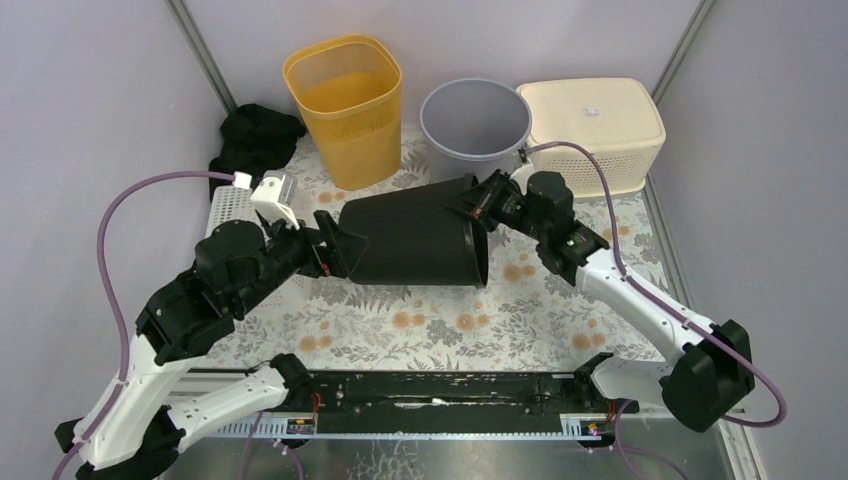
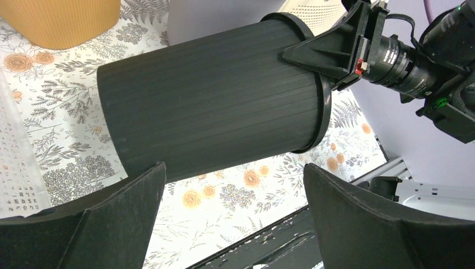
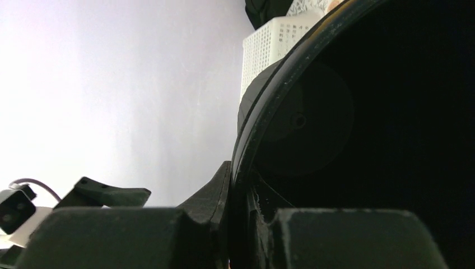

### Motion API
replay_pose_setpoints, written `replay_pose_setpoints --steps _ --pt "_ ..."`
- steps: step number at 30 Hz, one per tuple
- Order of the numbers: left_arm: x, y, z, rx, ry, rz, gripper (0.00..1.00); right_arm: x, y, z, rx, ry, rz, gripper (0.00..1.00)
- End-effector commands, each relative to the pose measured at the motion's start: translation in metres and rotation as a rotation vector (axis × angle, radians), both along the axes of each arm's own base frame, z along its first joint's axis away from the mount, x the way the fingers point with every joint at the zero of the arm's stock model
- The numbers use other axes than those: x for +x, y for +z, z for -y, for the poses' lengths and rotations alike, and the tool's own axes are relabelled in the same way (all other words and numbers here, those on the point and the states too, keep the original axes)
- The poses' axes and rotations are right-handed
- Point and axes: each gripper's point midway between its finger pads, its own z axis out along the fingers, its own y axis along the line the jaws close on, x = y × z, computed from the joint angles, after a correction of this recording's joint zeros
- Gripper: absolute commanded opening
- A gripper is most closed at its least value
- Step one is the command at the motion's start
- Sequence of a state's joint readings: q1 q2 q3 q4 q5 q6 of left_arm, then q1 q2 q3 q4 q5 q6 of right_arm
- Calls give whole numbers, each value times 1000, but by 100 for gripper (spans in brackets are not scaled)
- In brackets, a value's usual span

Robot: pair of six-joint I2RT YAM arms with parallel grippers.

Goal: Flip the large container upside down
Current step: Turn the container upside down at the center of the board.

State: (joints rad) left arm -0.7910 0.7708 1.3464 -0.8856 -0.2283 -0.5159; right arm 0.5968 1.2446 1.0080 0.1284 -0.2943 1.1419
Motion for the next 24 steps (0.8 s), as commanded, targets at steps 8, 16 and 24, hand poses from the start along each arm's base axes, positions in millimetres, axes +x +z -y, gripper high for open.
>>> replay_pose_setpoints --steps 8,16,24 --pt "3 -12 7 -11 -2 -31 100 -10 14 15 219 35 52 0" --pt "6 -17 8 3 2 -39 100 -20 -21 19 156 58 8 14" --pt "8 -23 11 10 1 -48 100 -27 -42 24 71 65 -13 49"
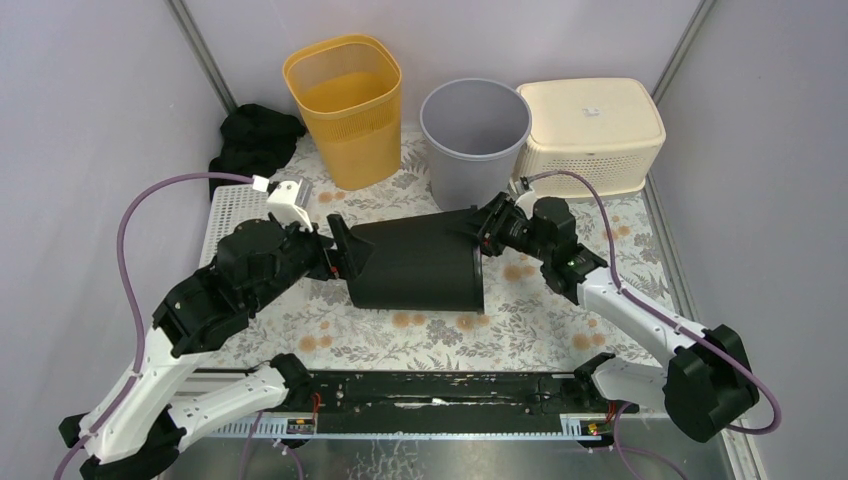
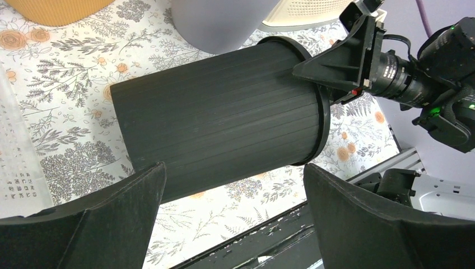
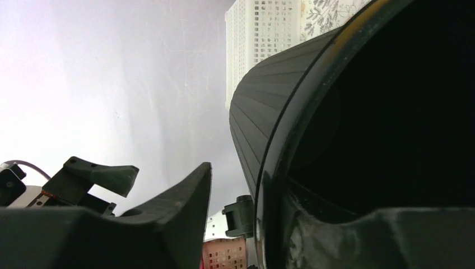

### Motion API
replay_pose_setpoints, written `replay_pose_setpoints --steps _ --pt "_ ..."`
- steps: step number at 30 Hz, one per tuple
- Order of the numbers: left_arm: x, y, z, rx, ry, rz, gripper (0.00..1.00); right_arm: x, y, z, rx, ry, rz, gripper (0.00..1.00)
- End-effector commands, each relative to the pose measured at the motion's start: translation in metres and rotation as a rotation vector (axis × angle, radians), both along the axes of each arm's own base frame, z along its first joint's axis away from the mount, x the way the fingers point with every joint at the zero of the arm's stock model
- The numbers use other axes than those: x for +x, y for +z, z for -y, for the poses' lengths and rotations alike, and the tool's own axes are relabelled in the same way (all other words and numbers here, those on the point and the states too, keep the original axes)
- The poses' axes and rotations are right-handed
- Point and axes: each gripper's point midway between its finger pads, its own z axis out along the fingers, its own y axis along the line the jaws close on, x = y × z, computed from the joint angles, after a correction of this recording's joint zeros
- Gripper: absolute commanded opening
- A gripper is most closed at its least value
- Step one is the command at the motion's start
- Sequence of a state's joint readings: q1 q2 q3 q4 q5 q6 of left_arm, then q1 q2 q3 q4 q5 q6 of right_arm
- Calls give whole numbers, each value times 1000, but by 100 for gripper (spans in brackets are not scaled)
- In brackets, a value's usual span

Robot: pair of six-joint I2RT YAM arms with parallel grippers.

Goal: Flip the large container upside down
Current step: Turn the container upside down at the center of the board.

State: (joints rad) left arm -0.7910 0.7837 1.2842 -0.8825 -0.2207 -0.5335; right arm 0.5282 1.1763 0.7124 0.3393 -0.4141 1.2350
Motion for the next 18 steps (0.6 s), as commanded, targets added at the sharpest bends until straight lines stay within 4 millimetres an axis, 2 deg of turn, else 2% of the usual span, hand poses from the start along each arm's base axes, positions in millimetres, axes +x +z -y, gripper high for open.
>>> replay_pose_setpoints --steps 1,5,18 --pt "4 4 5 -26 3 14 100 -7 15 3 -8 34 83 54" --pt "6 1 6 -21 4 9 100 -9 9 4 -46 44 88 66" --pt "10 -2 12 -15 -3 2 100 -12 -6 5 -171 98 76 70"
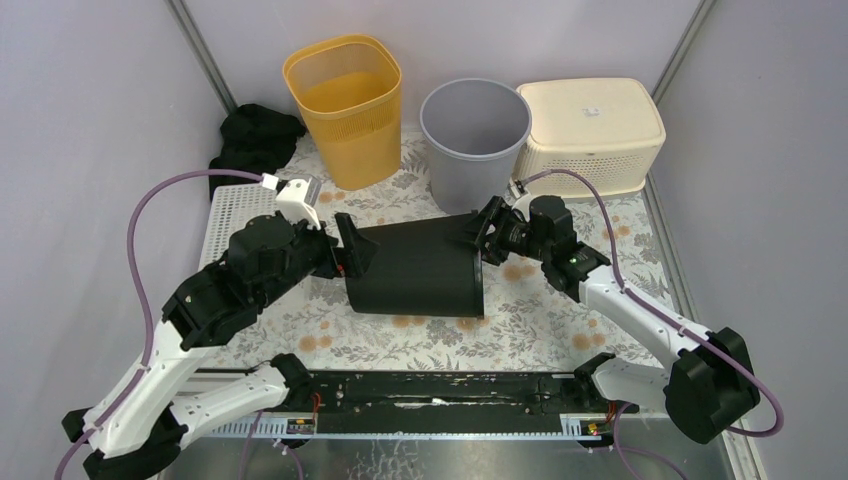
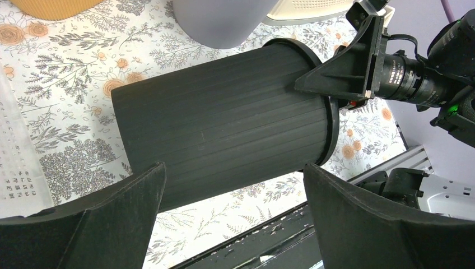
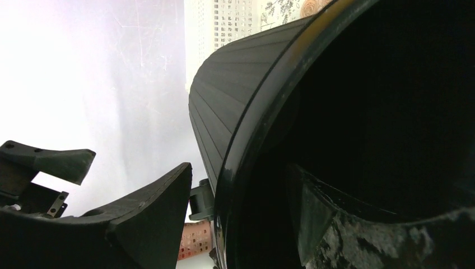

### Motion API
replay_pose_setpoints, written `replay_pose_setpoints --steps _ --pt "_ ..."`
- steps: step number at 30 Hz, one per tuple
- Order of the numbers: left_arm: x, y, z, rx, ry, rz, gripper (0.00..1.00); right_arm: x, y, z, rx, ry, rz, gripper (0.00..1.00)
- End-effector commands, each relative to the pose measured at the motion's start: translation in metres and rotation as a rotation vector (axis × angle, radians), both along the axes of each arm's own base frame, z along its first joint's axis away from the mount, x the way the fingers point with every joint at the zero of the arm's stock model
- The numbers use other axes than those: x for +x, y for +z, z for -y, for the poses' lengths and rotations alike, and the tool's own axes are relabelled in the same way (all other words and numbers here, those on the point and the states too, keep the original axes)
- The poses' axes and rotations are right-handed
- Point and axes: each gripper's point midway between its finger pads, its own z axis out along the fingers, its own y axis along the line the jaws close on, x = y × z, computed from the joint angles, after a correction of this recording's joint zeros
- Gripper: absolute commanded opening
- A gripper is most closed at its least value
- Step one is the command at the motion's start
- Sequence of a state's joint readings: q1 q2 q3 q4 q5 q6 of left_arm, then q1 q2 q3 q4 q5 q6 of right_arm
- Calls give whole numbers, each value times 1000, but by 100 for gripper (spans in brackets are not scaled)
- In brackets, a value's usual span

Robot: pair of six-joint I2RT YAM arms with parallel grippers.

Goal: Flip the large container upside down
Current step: Turn the container upside down at the center of the board.

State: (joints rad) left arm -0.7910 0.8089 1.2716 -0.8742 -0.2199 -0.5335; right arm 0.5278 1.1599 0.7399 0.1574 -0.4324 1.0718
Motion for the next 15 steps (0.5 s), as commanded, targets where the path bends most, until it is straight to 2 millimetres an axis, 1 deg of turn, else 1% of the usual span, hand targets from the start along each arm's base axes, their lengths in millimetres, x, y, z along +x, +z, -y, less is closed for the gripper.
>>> replay_pose_setpoints --steps 1,15 --pt "6 7 7 -34 -4 21 100 1 18 -2 -20 46 63 70" --pt "9 10 14 -37 -16 24 100 -1 19 -2 -47 71 75 71"
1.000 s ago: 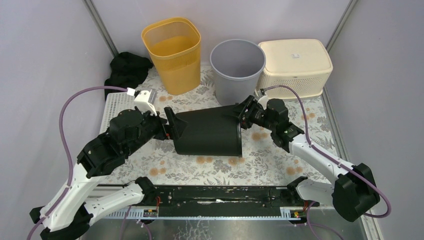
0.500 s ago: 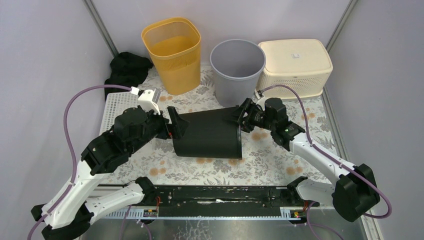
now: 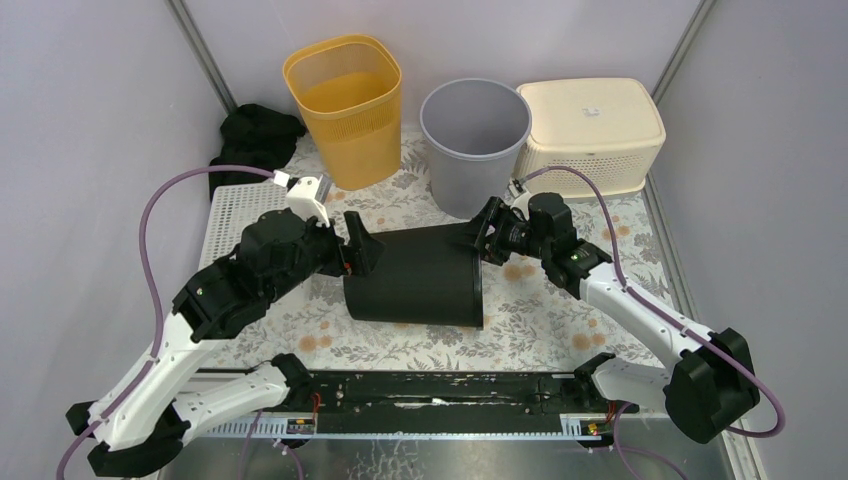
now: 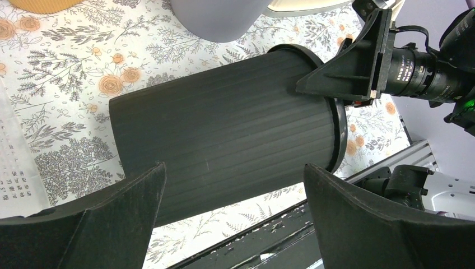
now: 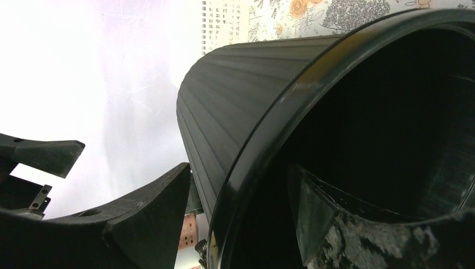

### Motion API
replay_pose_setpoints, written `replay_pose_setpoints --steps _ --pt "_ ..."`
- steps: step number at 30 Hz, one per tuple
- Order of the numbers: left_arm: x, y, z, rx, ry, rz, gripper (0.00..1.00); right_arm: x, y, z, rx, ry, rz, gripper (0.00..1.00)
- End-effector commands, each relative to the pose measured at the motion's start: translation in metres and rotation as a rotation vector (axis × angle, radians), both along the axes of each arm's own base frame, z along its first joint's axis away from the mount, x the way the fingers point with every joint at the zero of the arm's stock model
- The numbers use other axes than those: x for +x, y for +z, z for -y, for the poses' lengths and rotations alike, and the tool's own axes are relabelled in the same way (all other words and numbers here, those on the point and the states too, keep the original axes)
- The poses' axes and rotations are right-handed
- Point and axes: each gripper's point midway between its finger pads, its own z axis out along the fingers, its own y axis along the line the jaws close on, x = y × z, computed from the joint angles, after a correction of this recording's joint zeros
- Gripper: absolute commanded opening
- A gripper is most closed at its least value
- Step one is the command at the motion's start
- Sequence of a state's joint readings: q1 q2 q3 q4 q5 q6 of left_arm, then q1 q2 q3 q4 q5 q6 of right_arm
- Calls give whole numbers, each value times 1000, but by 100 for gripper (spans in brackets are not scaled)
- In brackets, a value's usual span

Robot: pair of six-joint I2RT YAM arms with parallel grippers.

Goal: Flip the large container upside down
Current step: Turn the container upside down at the center of the board.

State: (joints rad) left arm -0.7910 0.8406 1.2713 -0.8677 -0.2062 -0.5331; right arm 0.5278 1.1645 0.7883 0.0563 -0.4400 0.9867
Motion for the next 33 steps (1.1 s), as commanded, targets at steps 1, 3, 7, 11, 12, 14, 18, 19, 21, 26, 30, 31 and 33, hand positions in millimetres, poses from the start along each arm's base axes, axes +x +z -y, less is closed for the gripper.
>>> replay_pose_setpoints --steps 1,3,7,11,12,14,18,19,21,26,30,31,33 --pt "5 15 6 -51 -5 45 100 2 22 -5 23 38 57 71" --pt "6 15 7 -50 -4 44 100 2 21 -5 21 40 56 71" --pt "6 15 7 -49 -6 44 100 3 21 -5 20 42 54 71" --pt "6 14 7 -48 -5 43 100 2 20 -6 13 48 47 71" --pt "6 14 7 -48 -5 43 100 2 20 -5 11 49 48 71" --pt "6 13 7 -47 -5 43 100 1 19 -5 6 52 47 71" --pt "6 9 7 -43 -4 40 100 -2 15 -4 2 58 40 71" --pt "6 9 7 -42 -3 40 100 -2 15 -4 3 60 37 71" --pt "7 7 7 -39 -2 38 100 -4 15 -5 8 68 32 71" --pt "8 5 8 -38 -6 36 100 -9 17 -8 35 93 18 70" --pt "7 6 8 -43 -6 37 100 -17 17 -12 69 129 -6 70" --pt "7 7 9 -45 -9 37 100 -19 18 -13 80 141 -14 70" --pt "6 6 8 -48 -7 36 100 -26 20 -14 102 171 -33 70"
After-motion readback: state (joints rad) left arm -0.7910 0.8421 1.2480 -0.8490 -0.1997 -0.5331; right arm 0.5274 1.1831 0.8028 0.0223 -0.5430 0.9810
